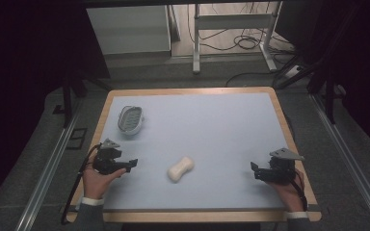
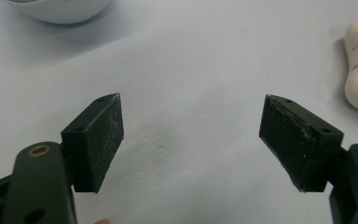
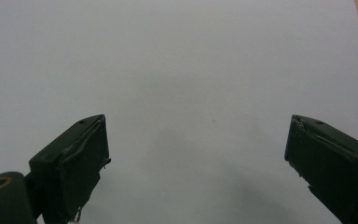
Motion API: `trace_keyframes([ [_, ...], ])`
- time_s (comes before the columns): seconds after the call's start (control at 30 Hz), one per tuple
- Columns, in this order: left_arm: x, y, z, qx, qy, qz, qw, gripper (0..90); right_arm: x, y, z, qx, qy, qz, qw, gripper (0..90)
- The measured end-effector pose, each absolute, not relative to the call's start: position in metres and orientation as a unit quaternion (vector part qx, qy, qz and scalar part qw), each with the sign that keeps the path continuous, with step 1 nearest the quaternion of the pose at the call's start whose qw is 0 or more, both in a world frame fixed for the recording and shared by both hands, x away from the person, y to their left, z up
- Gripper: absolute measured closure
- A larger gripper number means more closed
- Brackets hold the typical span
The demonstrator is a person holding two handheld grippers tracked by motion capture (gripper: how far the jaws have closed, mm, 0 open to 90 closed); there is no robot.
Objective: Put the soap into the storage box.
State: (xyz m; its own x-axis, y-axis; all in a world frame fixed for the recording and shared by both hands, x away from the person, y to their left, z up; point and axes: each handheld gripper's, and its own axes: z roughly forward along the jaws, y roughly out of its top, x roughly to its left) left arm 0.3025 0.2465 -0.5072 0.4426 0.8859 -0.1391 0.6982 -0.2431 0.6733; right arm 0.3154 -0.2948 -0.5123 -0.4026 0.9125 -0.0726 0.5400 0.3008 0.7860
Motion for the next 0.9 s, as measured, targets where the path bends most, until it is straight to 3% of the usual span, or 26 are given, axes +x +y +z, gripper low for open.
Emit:
trace_keyframes([
  [0.7,0.303,0.232,-0.471,0.811,0.461,0.136,0.332,21.1,0.312,-0.305,-0.507,0.483,0.753,0.352,0.275,6.2],
  [0.9,0.305,0.226,-0.462,0.821,0.452,0.138,0.319,24.4,0.312,-0.304,-0.508,0.484,0.753,0.352,0.273,6.2],
])
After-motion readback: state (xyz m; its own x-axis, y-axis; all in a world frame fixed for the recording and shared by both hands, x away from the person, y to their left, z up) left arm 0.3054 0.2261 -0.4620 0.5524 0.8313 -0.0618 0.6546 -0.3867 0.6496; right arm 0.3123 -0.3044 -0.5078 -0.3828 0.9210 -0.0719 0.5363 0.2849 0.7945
